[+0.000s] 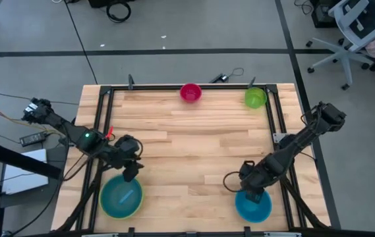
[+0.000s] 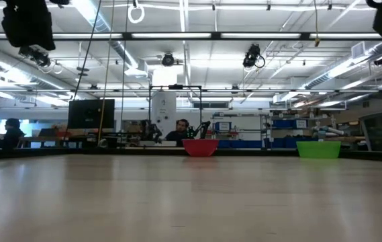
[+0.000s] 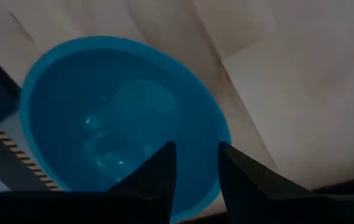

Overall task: Nest bowls inside each other
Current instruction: Stack the blue bowl on top of the light blue bowl

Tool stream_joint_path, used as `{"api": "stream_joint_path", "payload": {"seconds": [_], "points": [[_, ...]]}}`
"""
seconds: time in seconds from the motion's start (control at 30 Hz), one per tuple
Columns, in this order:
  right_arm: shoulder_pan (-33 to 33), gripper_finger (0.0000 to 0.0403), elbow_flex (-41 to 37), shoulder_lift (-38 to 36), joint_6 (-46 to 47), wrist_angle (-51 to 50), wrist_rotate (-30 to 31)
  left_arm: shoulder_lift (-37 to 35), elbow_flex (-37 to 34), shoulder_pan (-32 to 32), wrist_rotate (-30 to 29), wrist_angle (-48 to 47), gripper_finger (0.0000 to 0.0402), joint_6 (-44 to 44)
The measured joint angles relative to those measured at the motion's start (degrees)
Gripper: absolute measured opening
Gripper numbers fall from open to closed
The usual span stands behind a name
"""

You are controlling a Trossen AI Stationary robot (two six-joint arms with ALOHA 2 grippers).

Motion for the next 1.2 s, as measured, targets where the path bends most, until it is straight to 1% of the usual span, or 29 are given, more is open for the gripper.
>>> {"api": "stream_joint_path", "payload": {"seconds": [0.07, 0.17, 0.37, 0.5, 0.67, 0.73, 0.83, 0.9, 1.03, 1.2], "points": [[1.1, 0.0124, -2.1, -0.3, 1.6, 1.8, 0.2, 0.0, 0.0, 1.2, 0.0, 0.7, 0.0199, 1.3], [2.4, 0.0124, -4.5, -0.3, 2.7, 2.2, 2.3, 0.0, 0.0, 2.5, 0.0, 1.4, 0.0199, 2.9], [2.3, 0.0123, -8.5, -0.3, 3.3, 4.1, 4.1, 0.0, 0.0, 4.8, 0.0, 2.1, 0.0199, 3.3], [2.2, 0.0114, -9.2, -0.3, 3.7, 5.9, 4.0, 0.0, 0.0, 5.7, 0.1, 2.4, 0.0199, 4.1], [2.0, 0.0098, -9.2, -0.3, 3.8, 6.8, 5.4, 0.2, 0.0, 6.7, 0.2, 2.6, 0.0199, 4.7], [1.2, 0.0076, -9.2, -0.3, 3.7, 7.4, 6.1, 0.5, 0.0, 7.5, 0.2, 2.6, 0.0199, 5.4], [-0.1, 0.0026, -9.0, -0.4, 2.8, 9.0, 6.8, 1.0, 0.0, 8.7, 0.2, 3.0, 0.0199, 5.6], [-1.3, 0.0022, -9.0, -0.4, 2.1, 10.2, 7.7, 1.5, 0.0, 9.3, 0.2, 3.7, 0.0199, 5.9], [-4.8, 0.003, -9.0, -0.4, 2.3, 13.0, 10.5, 1.5, 0.0, 10.3, 0.2, 5.7, 0.0198, 5.9], [-10.3, 0.0023, -6.1, -0.3, 1.4, 12.6, 15.4, 1.5, 0.0, 10.8, 0.1, 6.6, 0.019, 6.0]]}}
